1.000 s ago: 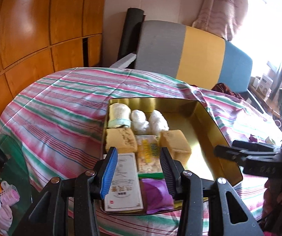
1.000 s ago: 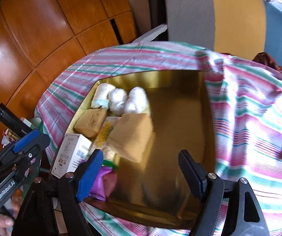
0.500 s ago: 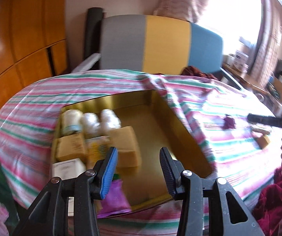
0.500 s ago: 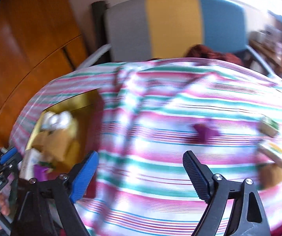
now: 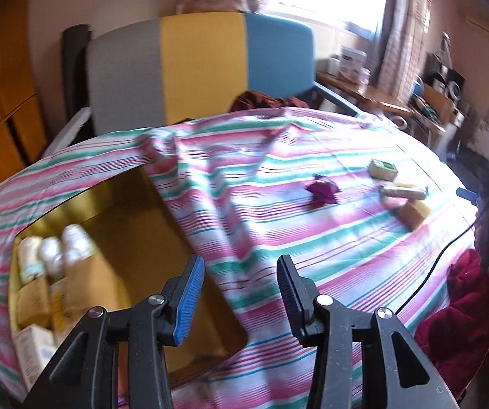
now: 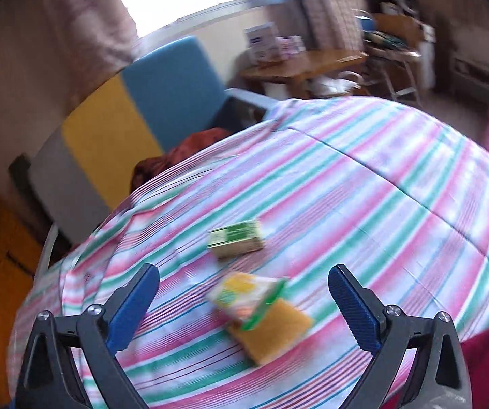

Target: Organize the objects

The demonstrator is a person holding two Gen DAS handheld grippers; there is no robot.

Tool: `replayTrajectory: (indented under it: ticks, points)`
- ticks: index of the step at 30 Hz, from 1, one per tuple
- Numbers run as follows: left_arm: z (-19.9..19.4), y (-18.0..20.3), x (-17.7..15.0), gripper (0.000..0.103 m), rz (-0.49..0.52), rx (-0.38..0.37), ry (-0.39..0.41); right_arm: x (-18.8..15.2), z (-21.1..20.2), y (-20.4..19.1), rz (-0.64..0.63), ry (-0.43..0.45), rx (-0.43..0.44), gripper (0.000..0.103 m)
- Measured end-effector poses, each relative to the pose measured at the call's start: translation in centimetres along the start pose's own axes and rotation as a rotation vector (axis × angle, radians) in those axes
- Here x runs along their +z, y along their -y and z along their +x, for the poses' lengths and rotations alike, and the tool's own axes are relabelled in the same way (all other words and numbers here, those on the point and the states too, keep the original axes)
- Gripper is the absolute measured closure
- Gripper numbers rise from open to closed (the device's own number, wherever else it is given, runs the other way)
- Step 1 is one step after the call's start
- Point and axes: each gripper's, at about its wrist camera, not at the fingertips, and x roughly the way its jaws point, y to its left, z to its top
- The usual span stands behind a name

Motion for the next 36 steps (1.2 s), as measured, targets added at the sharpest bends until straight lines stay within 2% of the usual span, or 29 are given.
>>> replayTrajectory:
  ticks: [2,3,4,12,20,25,28,31,33,34,36]
  points:
    - [1.2,1.6,0.7,0.058,0.028,-0.016,-0.017,0.2,0.1,2.2,0.126,0.000,0.010,0.003]
    - [1.8,2.4,1.0,0.058,0.042,-0.029,-0.026,0.3,-0.2,2.5,0.152,0.038,0.038,0.002]
    - [2.5,3.1,1.4,0.058,0.050,-0.044,-0.038,0.4,-0.4,2.6,0.157,0.056,0.035,0.002]
    - [8.0,7.7,4.7,0.058,0.111,-0.099,-0.109,0.2,1.2,1.0,0.112,-0.011,0.095,0.002]
    - [13.6,11.1,8.3,0.058,0.297,-0.093,-0.151,-0.6,1.0,1.8,0.144,-0.030,0.152,0.001]
    - [17.8,12.9,9.9,0.050,0.399,-0.107,-0.203,-0.8,1.2,1.6,0.144,-0.048,0.171,0.000]
    - [20.2,13.4,10.3,0.050,0.442,-0.096,-0.237,-0.7,1.2,1.8,0.156,-0.047,0.186,0.000]
    - [22.2,13.2,10.6,0.050,0.422,-0.108,-0.282,-0.7,1.2,2.0,0.170,-0.047,0.198,0.000]
    - [23.2,12.9,10.4,0.058,0.386,-0.133,-0.305,-0.7,1.3,2.0,0.176,-0.047,0.200,0.000]
    - [23.0,12.7,10.3,0.067,0.364,-0.144,-0.289,-0.7,1.3,2.1,0.180,-0.047,0.201,0.000]
    - [22.4,12.1,9.8,0.068,0.318,-0.149,-0.267,-0.6,1.2,2.2,0.188,-0.040,0.202,0.000]
